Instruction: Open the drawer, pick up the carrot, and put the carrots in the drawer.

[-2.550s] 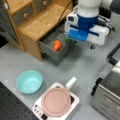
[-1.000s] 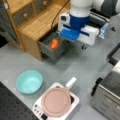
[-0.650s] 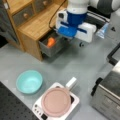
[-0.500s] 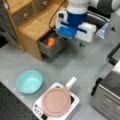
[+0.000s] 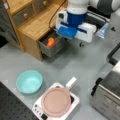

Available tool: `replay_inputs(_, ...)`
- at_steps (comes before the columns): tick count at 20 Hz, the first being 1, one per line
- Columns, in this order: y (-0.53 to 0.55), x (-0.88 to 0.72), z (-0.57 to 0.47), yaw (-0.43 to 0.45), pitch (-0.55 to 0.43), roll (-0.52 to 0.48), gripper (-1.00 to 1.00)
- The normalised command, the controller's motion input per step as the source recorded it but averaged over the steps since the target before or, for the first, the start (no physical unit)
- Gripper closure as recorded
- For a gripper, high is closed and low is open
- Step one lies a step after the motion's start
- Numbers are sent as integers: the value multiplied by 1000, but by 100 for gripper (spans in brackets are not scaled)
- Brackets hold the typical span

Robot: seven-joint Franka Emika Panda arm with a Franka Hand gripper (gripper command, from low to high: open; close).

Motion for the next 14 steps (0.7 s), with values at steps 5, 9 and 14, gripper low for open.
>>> replay_inputs(5,-232,25,120,176,127,-38,-100)
replay_inputs(9,-212,49,108,181,132,-32,-100)
replay_inputs(14,-202,71,126,174,130,-36,-100)
